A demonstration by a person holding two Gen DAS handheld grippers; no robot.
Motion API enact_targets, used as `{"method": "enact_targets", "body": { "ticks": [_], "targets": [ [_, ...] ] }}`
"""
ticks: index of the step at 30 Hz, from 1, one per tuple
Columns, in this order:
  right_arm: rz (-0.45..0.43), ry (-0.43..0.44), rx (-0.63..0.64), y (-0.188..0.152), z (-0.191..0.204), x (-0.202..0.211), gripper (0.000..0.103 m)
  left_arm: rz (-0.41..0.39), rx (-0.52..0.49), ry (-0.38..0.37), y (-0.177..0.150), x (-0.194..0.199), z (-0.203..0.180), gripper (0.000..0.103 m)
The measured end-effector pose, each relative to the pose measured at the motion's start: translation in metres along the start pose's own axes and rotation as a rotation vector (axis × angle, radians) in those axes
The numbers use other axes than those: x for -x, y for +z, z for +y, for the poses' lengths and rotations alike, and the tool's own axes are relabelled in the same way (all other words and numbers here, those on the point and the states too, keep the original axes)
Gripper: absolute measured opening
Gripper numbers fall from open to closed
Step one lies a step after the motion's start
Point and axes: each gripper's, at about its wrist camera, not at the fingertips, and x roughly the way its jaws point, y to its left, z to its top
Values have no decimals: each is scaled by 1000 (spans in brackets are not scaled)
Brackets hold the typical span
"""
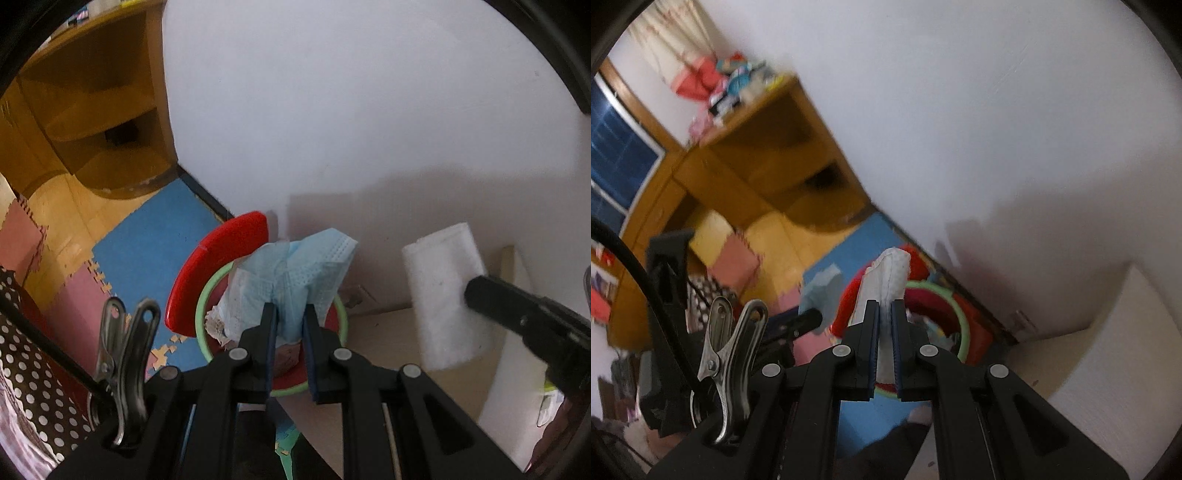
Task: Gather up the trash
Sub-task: 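Open both grippers to drop the mask and tissue pack into the bucket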
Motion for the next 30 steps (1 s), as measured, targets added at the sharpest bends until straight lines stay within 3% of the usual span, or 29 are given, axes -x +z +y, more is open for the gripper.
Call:
{"method": "enact_targets", "body": {
  "ticks": [7,15,22,30],
  "targets": [
    [93,40,-38,-2,-8,-48,8,35,36,46,5,-44,16,14],
    [194,0,12,12,-12,-102,8,121,127,37,-10,-102,44,14],
    [354,55,-62,10,-23,-193,8,177,185,56,-21,-149,54,14],
    [389,45,-102,6,-37,-252,8,196,250,60,-27,-190,86,14]
  ]
}}
